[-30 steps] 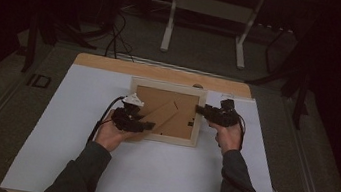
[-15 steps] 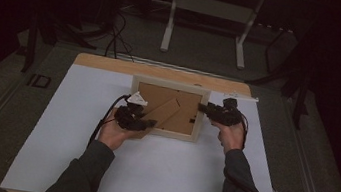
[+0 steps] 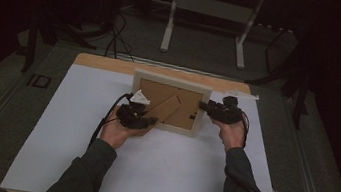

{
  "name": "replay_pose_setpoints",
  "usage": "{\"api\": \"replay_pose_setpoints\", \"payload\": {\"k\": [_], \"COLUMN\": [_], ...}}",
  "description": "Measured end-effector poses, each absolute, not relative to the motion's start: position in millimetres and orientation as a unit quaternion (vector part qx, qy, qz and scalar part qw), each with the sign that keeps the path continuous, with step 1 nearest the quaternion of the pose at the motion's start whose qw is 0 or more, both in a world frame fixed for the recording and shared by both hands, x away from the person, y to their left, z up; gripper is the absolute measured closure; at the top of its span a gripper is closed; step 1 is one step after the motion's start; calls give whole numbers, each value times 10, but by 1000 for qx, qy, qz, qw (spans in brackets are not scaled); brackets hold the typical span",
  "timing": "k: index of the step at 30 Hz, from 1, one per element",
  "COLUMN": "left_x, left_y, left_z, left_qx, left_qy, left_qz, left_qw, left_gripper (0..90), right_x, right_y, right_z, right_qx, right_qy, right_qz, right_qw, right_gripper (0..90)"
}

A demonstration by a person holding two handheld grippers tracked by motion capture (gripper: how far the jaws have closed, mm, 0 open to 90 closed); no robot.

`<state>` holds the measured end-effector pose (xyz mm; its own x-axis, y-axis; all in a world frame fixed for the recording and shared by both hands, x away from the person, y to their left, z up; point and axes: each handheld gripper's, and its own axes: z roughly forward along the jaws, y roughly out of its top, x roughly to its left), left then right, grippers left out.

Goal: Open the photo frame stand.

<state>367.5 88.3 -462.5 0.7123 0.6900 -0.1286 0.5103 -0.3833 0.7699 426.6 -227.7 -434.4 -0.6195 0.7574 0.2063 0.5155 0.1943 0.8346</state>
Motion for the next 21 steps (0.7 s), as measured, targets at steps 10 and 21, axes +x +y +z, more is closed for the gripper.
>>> {"api": "replay_pose_setpoints", "payload": {"k": [10, 21], "left_x": [3673, 3629], "left_y": [862, 796], "left_z": [-4624, -4626], "left_qx": [818, 818], "left_qy": [374, 370], "left_qz": [131, 141], "left_qw": [418, 416], "left_gripper": [706, 718], "right_x": [4259, 4269], "right_y": [-2183, -2128], "right_z": [-4287, -4247], "right_qx": [399, 401], "right_qy": [774, 776], "right_qz": [463, 455], "right_qw": [163, 174], "right_gripper": [622, 621]}}
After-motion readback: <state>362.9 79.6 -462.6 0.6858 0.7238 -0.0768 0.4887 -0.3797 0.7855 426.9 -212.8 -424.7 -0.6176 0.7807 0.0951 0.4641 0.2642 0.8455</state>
